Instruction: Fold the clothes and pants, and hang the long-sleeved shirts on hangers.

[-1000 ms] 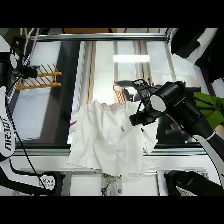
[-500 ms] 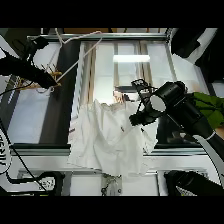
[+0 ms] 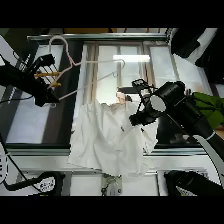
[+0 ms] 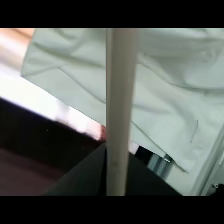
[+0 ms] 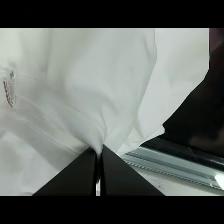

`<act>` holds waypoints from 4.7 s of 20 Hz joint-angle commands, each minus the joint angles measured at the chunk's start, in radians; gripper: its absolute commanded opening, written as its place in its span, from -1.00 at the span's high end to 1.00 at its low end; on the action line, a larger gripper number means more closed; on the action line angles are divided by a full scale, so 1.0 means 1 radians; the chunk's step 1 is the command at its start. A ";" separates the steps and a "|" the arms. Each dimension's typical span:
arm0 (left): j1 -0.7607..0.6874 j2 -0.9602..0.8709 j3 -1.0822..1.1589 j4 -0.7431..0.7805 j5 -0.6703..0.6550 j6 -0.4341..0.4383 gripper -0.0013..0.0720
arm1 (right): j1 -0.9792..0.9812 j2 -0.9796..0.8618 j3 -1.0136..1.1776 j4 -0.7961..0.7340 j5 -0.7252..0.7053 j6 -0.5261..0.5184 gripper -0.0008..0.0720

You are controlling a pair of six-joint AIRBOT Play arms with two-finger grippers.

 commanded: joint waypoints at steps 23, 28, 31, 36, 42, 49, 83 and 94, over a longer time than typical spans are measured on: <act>-0.090 0.320 -0.689 -0.003 0.061 0.201 0.92 | -0.076 0.000 0.042 0.035 -0.025 0.021 0.93; -0.132 0.319 -0.688 -0.003 0.183 0.163 0.92 | -0.076 0.000 0.042 0.034 -0.025 0.021 0.93; -0.143 0.319 -0.687 -0.003 0.208 0.162 0.92 | -0.076 0.000 0.042 0.034 -0.024 0.020 0.93; -0.104 0.319 -0.687 -0.002 0.205 0.145 0.92 | -0.076 0.000 0.042 0.034 -0.009 0.020 0.93; -0.113 0.319 -0.687 -0.003 0.196 0.145 0.92 | -0.076 0.000 0.042 0.034 0.005 0.020 0.93; -0.245 0.319 -0.688 -0.005 0.199 0.120 0.92 | -0.077 0.000 0.042 0.023 0.005 0.021 0.93; -0.293 0.270 -0.688 -0.013 0.356 0.000 0.92 | -0.139 0.030 0.042 0.036 0.000 0.049 0.93; -0.293 0.214 -0.609 -0.090 0.426 0.117 0.92 | -0.141 0.028 0.155 0.011 -0.071 -0.046 0.93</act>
